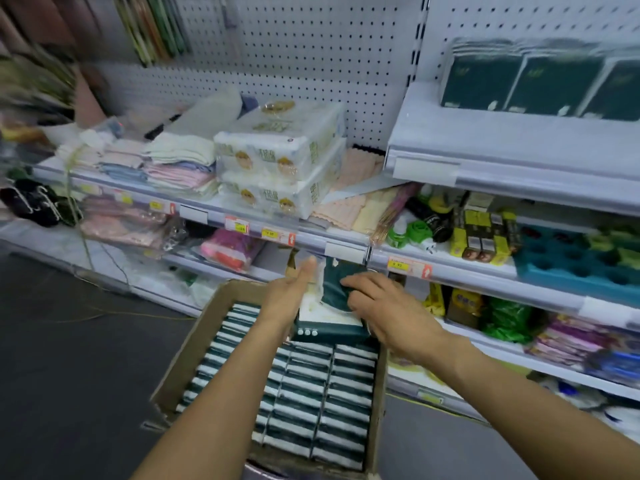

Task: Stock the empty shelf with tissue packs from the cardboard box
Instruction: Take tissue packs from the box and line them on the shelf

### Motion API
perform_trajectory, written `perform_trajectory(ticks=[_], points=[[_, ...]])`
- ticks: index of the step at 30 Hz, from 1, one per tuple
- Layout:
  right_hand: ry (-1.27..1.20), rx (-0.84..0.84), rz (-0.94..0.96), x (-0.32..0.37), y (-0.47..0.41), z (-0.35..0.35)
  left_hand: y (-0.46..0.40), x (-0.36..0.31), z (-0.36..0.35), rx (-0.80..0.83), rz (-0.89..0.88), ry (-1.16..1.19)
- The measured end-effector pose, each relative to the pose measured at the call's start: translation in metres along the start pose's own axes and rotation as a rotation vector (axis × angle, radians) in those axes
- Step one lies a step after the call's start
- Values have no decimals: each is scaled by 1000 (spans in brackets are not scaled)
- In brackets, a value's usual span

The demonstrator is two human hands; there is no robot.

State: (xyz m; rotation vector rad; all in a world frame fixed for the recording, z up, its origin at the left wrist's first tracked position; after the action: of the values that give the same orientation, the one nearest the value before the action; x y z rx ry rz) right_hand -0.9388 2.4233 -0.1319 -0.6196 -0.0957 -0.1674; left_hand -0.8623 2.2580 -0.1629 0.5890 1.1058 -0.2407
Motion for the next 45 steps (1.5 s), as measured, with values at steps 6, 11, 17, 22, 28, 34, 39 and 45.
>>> perform_trajectory(ticks=[6, 11, 17, 22, 28, 34, 39, 45], points=[[59, -1, 45, 16, -17, 34, 24, -33, 15, 31, -107, 147], [-608, -324, -993, -7, -9, 59, 37, -63, 37, -23, -231, 271], [-1257, -348, -1418, 17, -27, 62, 52, -85, 41, 12, -352, 326], [-1292, -554, -1402, 10, -40, 77, 64, -98, 23, 208, -174, 439], [-1281, -732, -1389, -25, -52, 111, 56, -125, 4, 305, -232, 418], [-1219, -987, -1296, -94, -71, 183, 39, -176, -37, 259, -361, 394], [-427, -853, -863, -152, -97, 261, 27, -225, -78, 245, -432, 395], [333, -204, -724, -226, -117, 251, 8, -264, -112, 236, -464, 390]])
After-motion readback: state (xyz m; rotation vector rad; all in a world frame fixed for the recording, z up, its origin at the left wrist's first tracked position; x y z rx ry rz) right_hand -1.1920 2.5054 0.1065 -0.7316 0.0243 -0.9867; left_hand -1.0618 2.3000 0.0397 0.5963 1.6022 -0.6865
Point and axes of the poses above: each hand's wrist, its own y-axis away from the middle knuckle, its own z-axis out of the back of the hand, x = y × z, the point moved 5 cm from there along -y, towards the middle knuckle, and after that the axes turned 14 degrees about -x, right-handed, at the moved point
